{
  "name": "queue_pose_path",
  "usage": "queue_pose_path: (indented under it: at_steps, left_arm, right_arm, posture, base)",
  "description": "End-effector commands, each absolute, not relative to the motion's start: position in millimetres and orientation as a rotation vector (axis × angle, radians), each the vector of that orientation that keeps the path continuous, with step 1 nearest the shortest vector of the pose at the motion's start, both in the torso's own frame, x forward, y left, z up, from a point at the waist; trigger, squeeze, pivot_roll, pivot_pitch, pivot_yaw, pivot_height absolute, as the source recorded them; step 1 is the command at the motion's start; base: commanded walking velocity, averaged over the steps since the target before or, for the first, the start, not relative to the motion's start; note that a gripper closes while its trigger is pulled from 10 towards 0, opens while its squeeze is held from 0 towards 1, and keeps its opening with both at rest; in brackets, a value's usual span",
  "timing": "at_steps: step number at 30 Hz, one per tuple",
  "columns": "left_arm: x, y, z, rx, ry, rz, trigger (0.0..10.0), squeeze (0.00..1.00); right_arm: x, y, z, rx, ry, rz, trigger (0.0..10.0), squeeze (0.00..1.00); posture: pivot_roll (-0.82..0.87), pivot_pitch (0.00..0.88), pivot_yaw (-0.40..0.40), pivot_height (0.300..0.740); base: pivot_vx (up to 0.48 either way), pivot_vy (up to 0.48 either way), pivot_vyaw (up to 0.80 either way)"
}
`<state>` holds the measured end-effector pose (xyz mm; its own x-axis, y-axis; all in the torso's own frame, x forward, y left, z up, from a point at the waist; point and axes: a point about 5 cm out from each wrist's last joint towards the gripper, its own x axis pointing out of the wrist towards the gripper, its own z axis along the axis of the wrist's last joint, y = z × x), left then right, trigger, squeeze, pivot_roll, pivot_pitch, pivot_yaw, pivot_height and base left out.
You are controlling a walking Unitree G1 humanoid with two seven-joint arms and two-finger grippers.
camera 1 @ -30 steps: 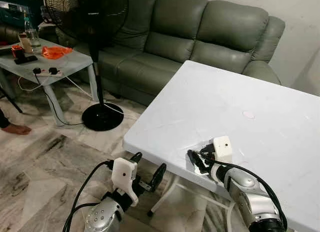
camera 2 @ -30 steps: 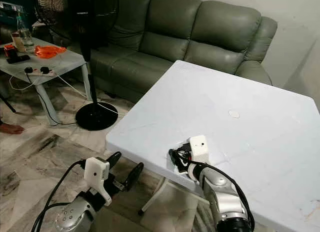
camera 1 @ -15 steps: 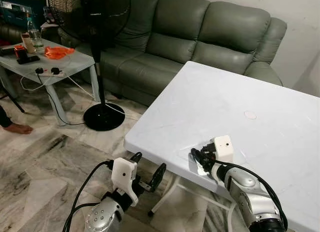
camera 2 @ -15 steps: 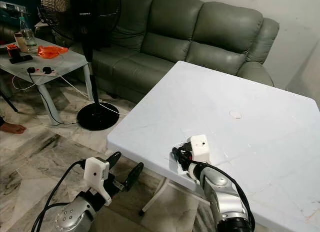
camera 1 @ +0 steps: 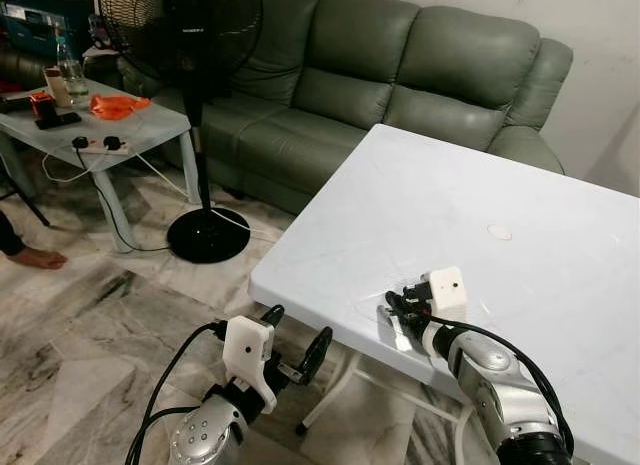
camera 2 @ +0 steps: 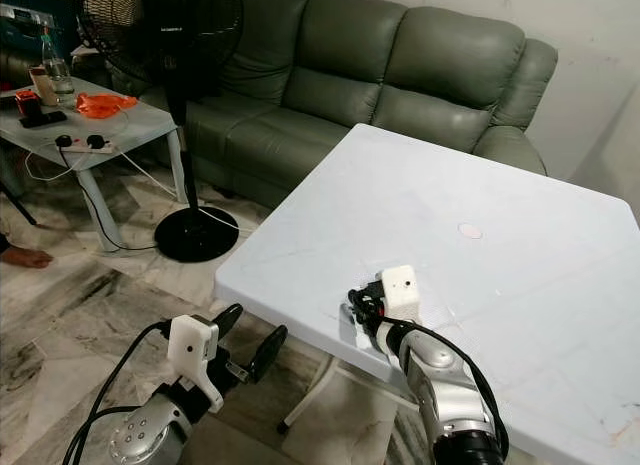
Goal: Hang keys on a hook
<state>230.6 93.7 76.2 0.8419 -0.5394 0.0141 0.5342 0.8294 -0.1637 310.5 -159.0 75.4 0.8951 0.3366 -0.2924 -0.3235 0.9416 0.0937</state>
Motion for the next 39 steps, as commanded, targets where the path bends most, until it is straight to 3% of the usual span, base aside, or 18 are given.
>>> queue_pose_path:
  at_steps: [1,6,7,8,9,12,13,14,23,30,39]
  left_arm:
    - [231.2,91.7,80.8,-0.163,0.018,-0.577,10.0,0.0]
    - [231.1,91.6,80.7,-0.165,0.019,-0.578,10.0,0.0]
    - [231.1,91.7,80.8,-0.164,0.019,-0.578,10.0,0.0]
    - [231.1,91.8,80.9,-0.164,0.019,-0.579,10.0,0.0]
    - [231.3,92.0,81.1,-0.165,0.018,-0.579,10.0,0.0]
    - [231.6,92.2,81.3,-0.166,0.018,-0.579,10.0,0.0]
    - [231.8,92.2,81.4,-0.168,0.018,-0.579,10.0,0.0]
    - [232.0,92.2,81.4,-0.17,0.019,-0.578,10.0,0.0]
    - [232.5,92.6,81.8,-0.167,0.018,-0.579,10.0,0.0]
    - [232.6,93.1,81.7,-0.166,0.019,-0.578,10.0,0.0]
    - [233.5,92.0,82.3,-0.169,0.015,-0.581,10.0,0.0]
  right_arm:
    - [308.9,-166.9,69.1,0.073,0.334,0.311,10.0,0.0]
    - [308.9,-170.4,71.1,0.091,0.302,0.324,10.0,0.0]
    - [308.1,-171.0,71.9,0.122,0.293,0.337,10.0,0.6]
    - [307.5,-171.3,72.5,0.144,0.286,0.346,10.0,0.6]
    - [307.1,-172.2,72.6,0.16,0.285,0.342,10.0,1.0]
    - [307.4,-172.9,72.6,0.141,0.285,0.33,10.0,1.0]
    - [307.5,-172.8,73.2,0.133,0.279,0.333,10.0,0.85]
    - [307.5,-172.7,73.6,0.129,0.275,0.334,10.0,0.0]
    - [306.4,-174.9,78.9,0.076,0.17,0.362,10.0,0.0]
    - [306.3,-175.6,91.2,0.214,0.07,0.394,10.0,0.0]
    - [307.1,-190.8,79.2,0.074,0.107,0.309,10.0,0.0]
  posture:
    - [0.04,0.019,-0.118,0.74]
    - [0.04,0.019,-0.118,0.74]
    - [0.04,0.022,-0.117,0.74]
    - [0.04,0.022,-0.117,0.74]
    - [0.04,0.022,-0.117,0.74]
    - [0.04,0.022,-0.117,0.74]
    - [0.03,0.022,-0.115,0.74]
    - [0.03,0.022,-0.115,0.74]
    - [0.04,0.023,-0.113,0.74]
    - [0.04,0.022,-0.113,0.74]
    - [0.04,0.015,-0.112,0.74]
  base:
    - [0.0,0.0,0.0]
    - [0.0,0.0,0.0]
    - [0.0,0.0,0.0]
    - [0.0,0.0,0.0]
    - [0.0,0.0,0.0]
    - [0.0,0.0,0.0]
    - [0.0,0.0,0.0]
    - [0.0,0.0,0.0]
    - [0.0,0.0,0.0]
    - [0.0,0.0,0.0]
    - [0.0,0.0,0.0]
